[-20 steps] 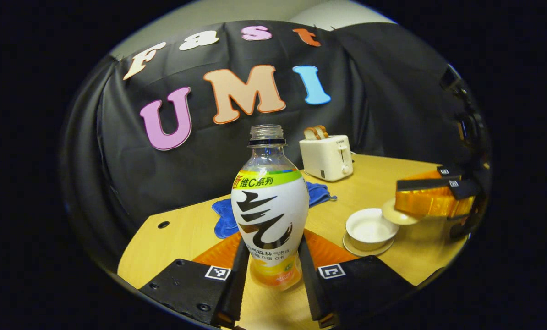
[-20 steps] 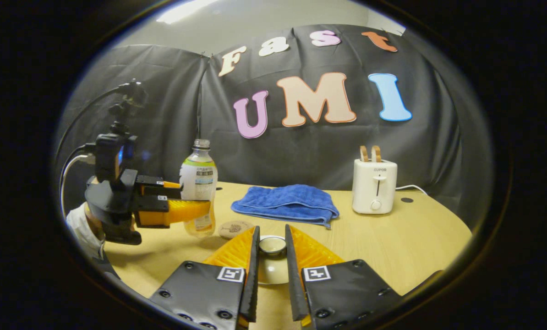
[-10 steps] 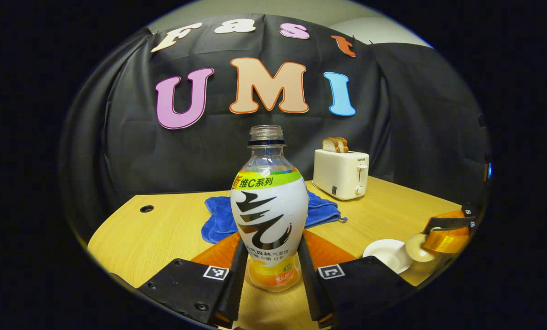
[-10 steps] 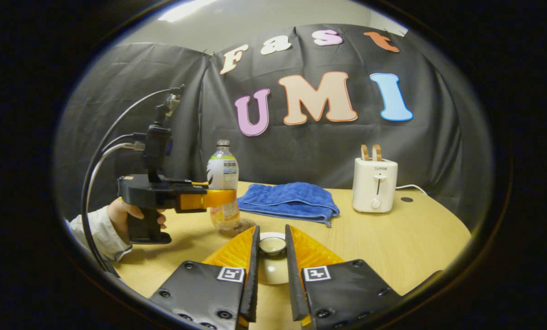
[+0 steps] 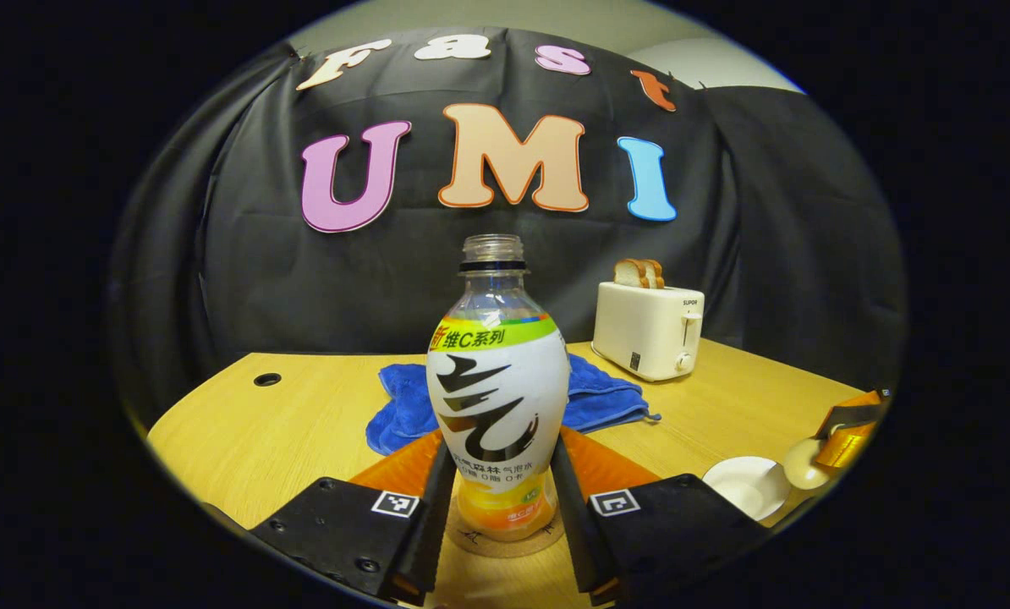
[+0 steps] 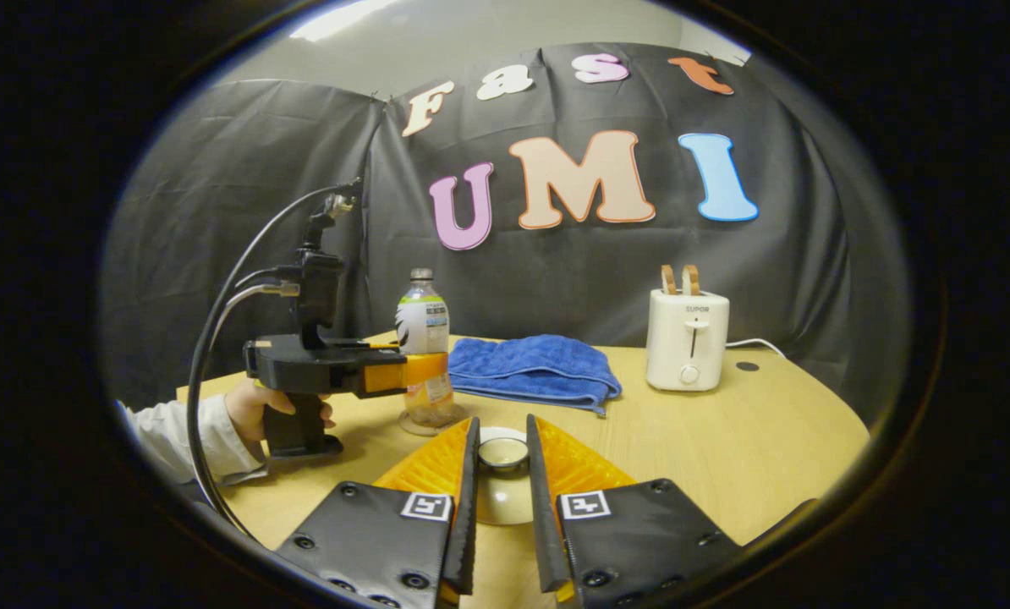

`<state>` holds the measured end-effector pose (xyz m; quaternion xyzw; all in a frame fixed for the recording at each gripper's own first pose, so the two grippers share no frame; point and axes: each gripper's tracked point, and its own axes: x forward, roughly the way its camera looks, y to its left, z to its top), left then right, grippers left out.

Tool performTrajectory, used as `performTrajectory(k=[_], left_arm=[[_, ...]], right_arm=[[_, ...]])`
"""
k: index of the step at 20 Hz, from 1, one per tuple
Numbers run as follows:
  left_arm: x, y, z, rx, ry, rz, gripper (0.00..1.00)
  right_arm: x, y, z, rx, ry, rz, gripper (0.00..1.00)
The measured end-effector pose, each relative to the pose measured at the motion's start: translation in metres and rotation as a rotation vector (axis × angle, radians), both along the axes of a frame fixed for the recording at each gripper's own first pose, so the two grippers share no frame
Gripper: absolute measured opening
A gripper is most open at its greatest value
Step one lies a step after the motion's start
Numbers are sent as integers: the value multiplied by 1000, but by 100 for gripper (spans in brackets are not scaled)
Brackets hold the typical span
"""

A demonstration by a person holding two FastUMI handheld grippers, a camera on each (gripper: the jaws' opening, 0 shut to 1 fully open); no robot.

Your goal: Open the teacup lid with one hand, grasp the water bottle and pour water into the teacup with the other hand; after pouring, place the water bottle on the coaster and then close the teacup lid.

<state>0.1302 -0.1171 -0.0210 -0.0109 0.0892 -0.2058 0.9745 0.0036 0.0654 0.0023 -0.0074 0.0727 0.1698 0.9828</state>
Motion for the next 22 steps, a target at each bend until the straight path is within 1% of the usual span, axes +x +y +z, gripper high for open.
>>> performTrajectory(k=[2, 5, 10, 13, 16, 17, 18, 22], left_arm=[[-1, 2, 2, -4, -6, 0, 60], [-2, 2, 0, -5, 1, 4, 66], [-3, 5, -3, -1, 10, 11, 70], [-5, 7, -3, -2, 12, 24, 82], [-11, 11, -5, -10, 19, 29, 83], [-13, 14, -4, -11, 22, 33, 90], [-17, 15, -4, -15, 22, 37, 93], [-28, 19, -7, -26, 27, 38, 93]], right_arm=[[0, 3, -1, -2, 3, 4, 31], [1, 7, -2, -5, 5, 9, 31], [3, 11, -1, -7, 3, 15, 31], [5, 13, 2, -3, -5, 17, 32], [10, 16, 4, -1, -13, 23, 31], [12, 18, 6, -2, -21, 23, 31], [14, 19, 6, -4, -27, 26, 31], [24, 26, 4, -5, -41, 33, 31]])
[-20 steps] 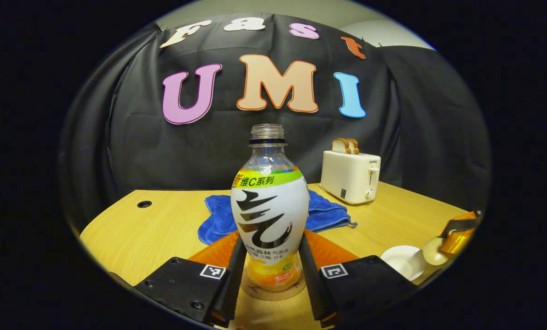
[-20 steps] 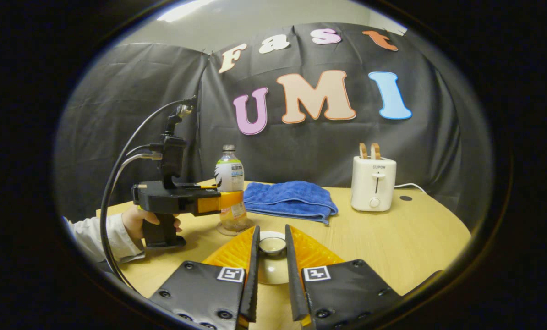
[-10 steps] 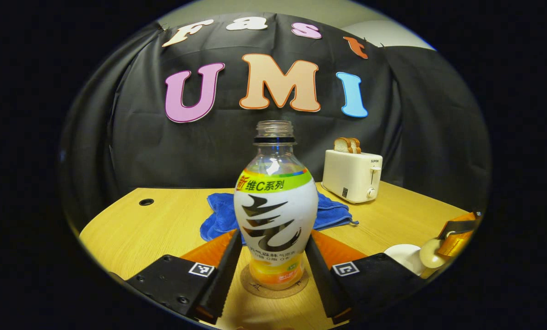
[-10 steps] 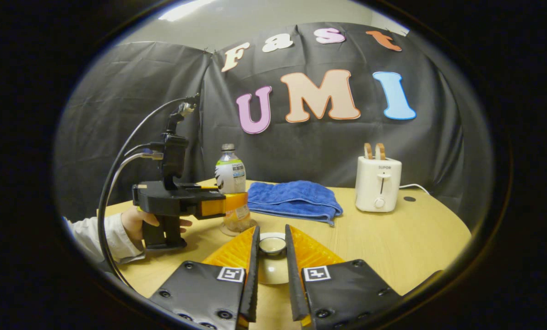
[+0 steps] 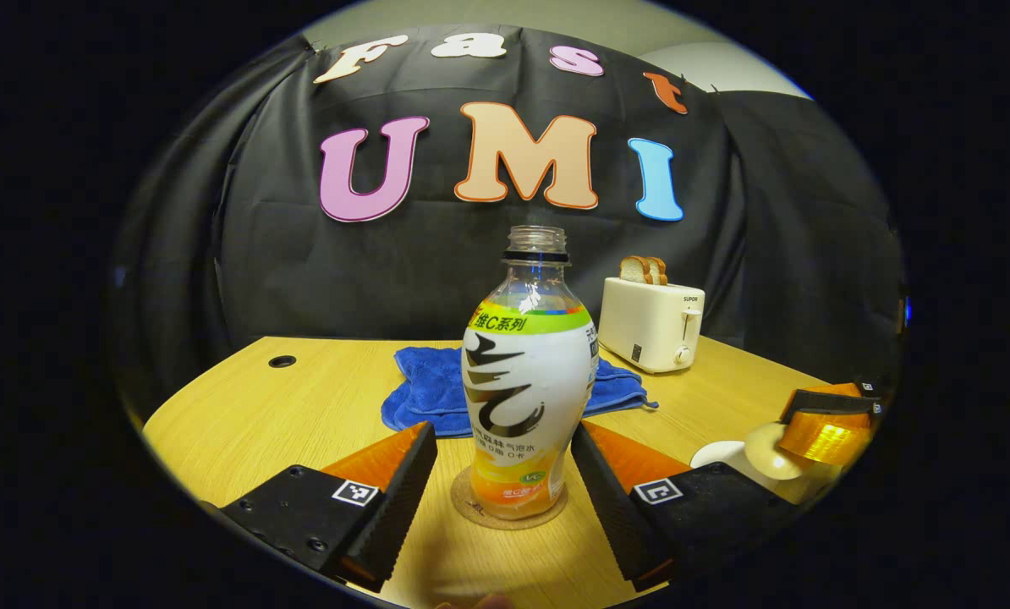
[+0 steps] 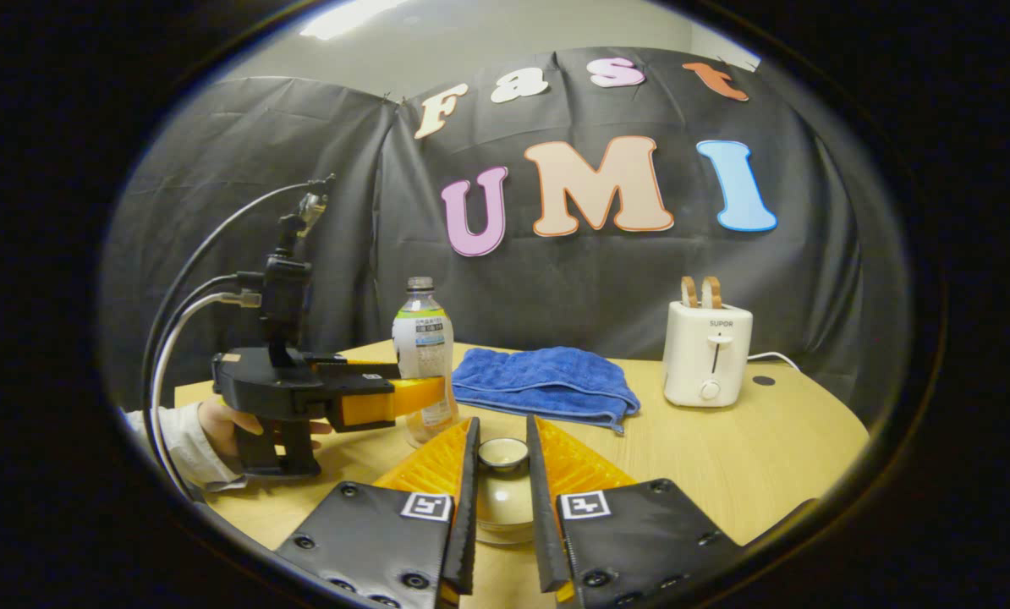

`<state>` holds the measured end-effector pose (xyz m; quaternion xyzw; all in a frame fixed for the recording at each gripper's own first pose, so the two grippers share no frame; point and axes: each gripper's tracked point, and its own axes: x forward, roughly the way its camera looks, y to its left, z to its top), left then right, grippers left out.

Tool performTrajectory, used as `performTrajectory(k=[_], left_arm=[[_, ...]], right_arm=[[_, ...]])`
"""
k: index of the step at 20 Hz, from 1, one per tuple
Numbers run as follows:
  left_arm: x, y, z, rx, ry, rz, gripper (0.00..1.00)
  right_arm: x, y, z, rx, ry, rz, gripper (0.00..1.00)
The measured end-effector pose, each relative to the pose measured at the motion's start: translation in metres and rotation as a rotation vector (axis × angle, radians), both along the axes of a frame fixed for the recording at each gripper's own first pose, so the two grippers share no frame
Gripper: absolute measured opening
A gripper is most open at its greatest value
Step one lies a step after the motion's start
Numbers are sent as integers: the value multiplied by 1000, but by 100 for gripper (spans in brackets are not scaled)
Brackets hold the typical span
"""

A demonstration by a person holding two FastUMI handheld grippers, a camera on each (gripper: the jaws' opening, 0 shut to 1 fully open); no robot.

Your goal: Open the teacup lid with one hand, grasp the water bottle and pour water into the teacup with the other hand; after pouring, place the water bottle on the coaster and then close the teacup lid.

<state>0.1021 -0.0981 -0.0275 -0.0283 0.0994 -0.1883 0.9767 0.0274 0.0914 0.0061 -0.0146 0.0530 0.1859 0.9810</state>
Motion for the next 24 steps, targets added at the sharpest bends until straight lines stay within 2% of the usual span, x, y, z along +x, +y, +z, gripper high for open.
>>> performTrajectory(k=[6, 13, 18, 19, 22, 24], left_arm=[[-8, 1, -8, -9, 29, -6, 92], [-39, 17, -6, -19, 20, 5, 92], [-57, 27, 1, -19, -4, 18, 92], [-60, 28, 5, -17, -13, 19, 92], [-69, 30, 14, -18, -41, 28, 92], [-76, 34, 22, -14, -71, 46, 92]], right_arm=[[13, 9, -11, -26, -8, 1, 31], [20, 11, -28, -42, 21, -9, 33], [20, 7, -31, -13, 38, -22, 33], [18, 7, -30, -8, 39, -26, 37], [17, 6, -30, -12, 36, -35, 39], [11, 9, -23, 10, 21, -27, 63]])
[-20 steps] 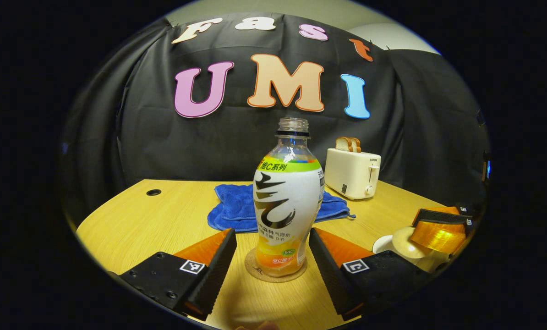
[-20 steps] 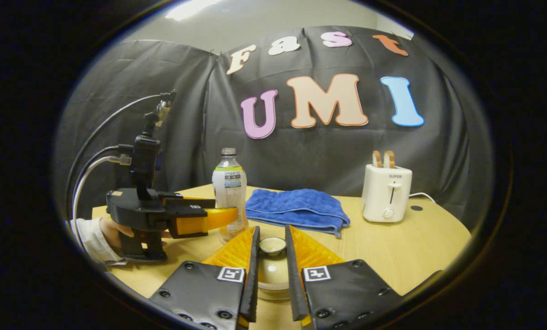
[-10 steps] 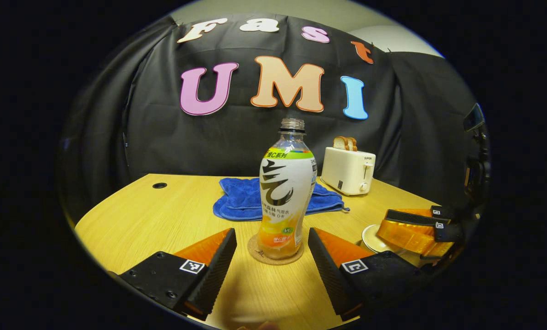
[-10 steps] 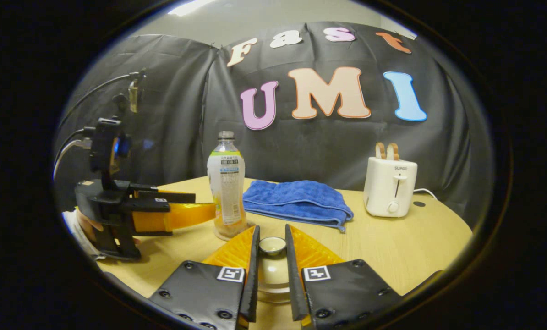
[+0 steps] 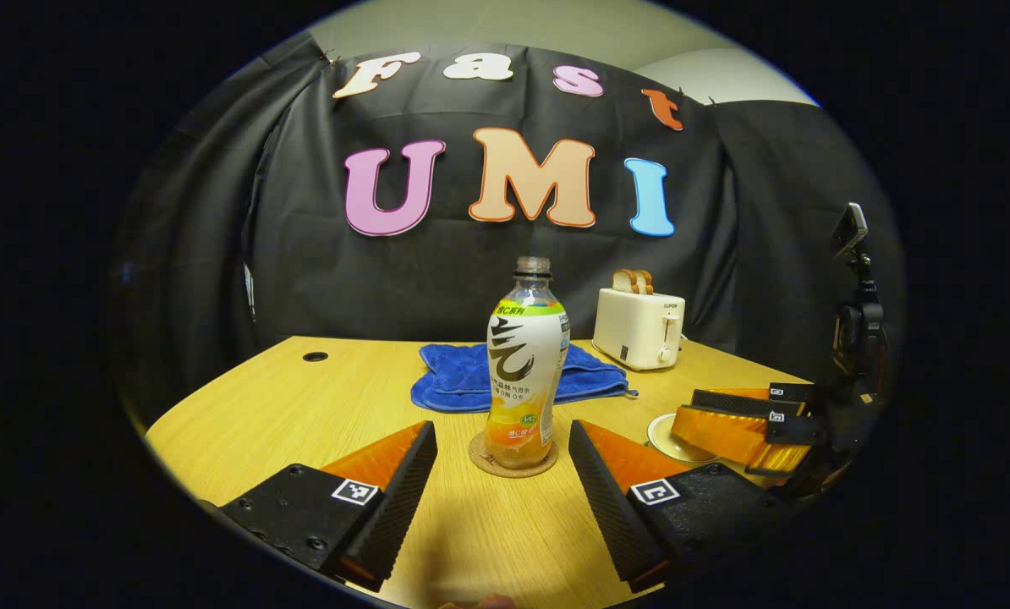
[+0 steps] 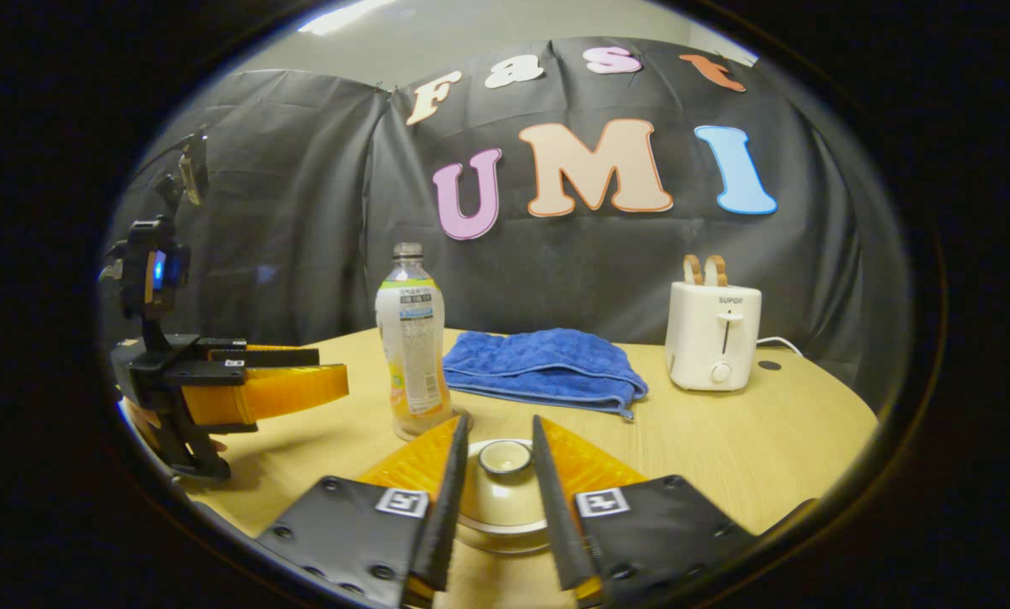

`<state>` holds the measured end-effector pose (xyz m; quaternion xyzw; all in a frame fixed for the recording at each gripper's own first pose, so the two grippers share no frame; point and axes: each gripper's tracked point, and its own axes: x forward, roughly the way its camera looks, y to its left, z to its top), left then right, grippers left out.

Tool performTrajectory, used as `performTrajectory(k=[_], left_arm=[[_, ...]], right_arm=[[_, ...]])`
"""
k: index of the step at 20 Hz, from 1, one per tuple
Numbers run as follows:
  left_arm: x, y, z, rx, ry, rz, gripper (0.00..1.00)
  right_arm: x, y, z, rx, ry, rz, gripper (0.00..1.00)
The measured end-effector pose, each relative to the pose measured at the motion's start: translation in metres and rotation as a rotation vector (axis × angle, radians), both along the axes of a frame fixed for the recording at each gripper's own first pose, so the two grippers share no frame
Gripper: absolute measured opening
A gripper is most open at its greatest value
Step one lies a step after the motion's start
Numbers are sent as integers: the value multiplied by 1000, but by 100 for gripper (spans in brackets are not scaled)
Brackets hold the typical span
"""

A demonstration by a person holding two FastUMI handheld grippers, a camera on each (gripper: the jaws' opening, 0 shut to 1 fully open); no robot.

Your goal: Open the teacup lid with one hand, grasp the water bottle and pour water into the teacup with the other hand; after pouring, place the water bottle on the coaster and then close the teacup lid.

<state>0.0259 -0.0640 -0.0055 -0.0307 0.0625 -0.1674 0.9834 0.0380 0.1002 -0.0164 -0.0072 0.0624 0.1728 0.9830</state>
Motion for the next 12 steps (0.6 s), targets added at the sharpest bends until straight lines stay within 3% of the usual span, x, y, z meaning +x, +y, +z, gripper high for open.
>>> performTrajectory(k=[3, 12], left_arm=[[-11, 8, 13, 27, -60, 53, 92], [-47, 19, 21, 57, -146, 156, 92]], right_arm=[[-5, -11, 14, 7, -53, -41, 100], [-53, -57, 20, 10, -85, -196, 99]])
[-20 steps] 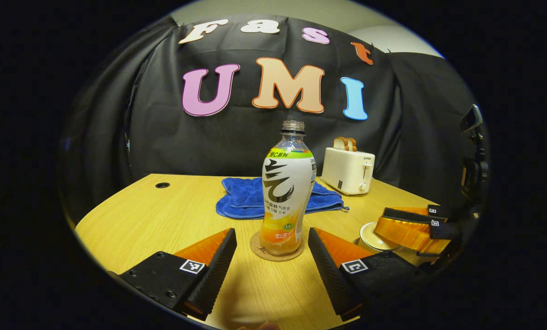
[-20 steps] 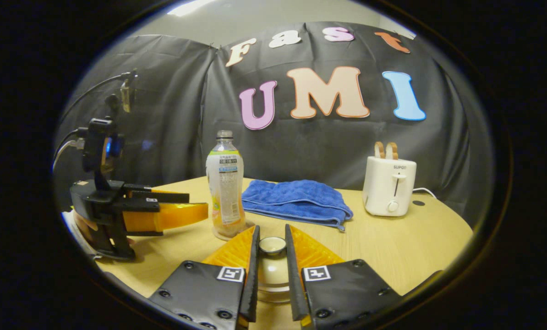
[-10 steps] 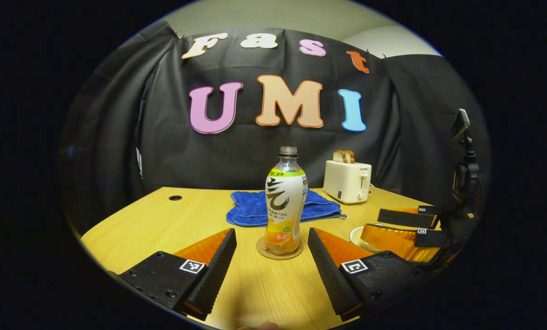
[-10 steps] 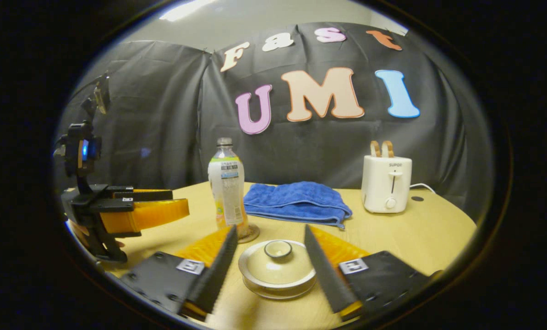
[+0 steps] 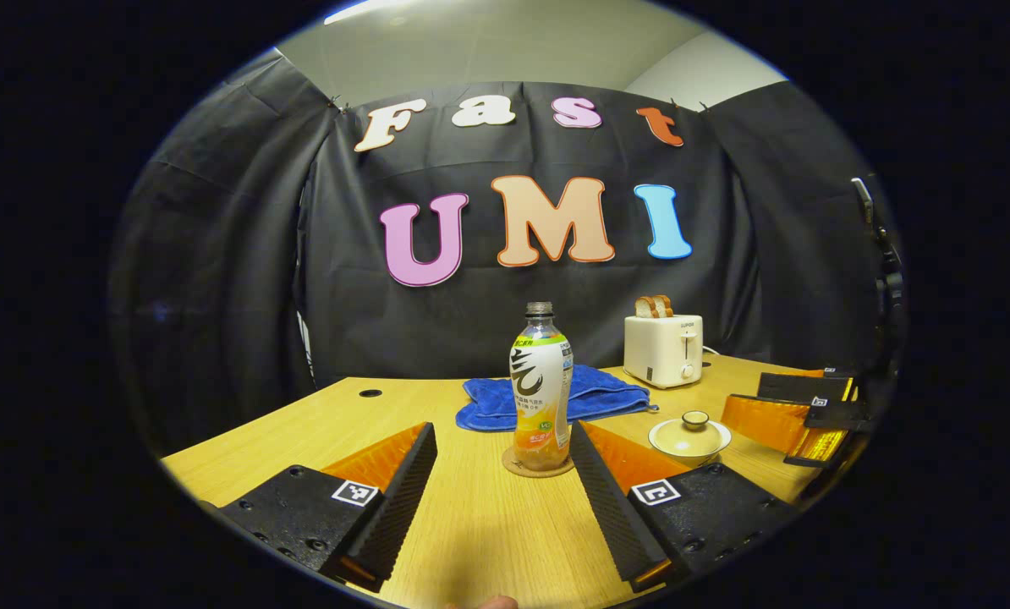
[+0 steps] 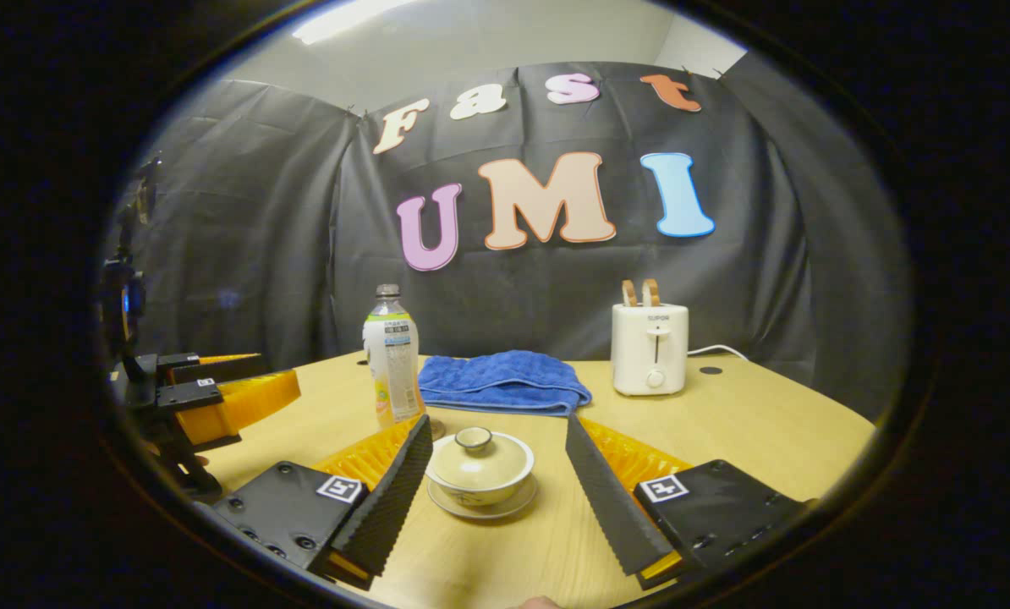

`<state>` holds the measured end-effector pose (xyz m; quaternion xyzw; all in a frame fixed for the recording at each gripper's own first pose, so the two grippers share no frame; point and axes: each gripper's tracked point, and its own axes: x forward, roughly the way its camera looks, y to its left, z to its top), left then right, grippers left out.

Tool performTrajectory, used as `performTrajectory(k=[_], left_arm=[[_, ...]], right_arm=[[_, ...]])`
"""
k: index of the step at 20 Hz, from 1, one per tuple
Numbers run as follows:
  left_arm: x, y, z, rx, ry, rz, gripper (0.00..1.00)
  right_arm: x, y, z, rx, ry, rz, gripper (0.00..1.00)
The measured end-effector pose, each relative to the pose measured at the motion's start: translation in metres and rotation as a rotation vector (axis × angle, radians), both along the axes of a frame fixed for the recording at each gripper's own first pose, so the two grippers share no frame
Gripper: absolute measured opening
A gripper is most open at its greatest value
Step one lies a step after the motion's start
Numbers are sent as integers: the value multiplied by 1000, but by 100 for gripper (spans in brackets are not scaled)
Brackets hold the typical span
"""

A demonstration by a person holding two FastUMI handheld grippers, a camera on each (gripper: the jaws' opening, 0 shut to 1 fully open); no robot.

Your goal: Open the teacup lid with one hand, grasp the water bottle and pour water into the teacup with the other hand; after pouring, place the water bottle on the coaster and then close the teacup lid.

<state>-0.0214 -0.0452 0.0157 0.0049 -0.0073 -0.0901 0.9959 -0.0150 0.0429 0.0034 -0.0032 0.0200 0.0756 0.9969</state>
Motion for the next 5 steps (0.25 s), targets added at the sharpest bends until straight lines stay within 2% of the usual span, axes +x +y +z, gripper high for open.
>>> performTrajectory(k=[5], left_arm=[[-9, 3, -7, -23, 9, 14, 93]], right_arm=[[-13, -23, -11, 4, 7, -82, 100]])
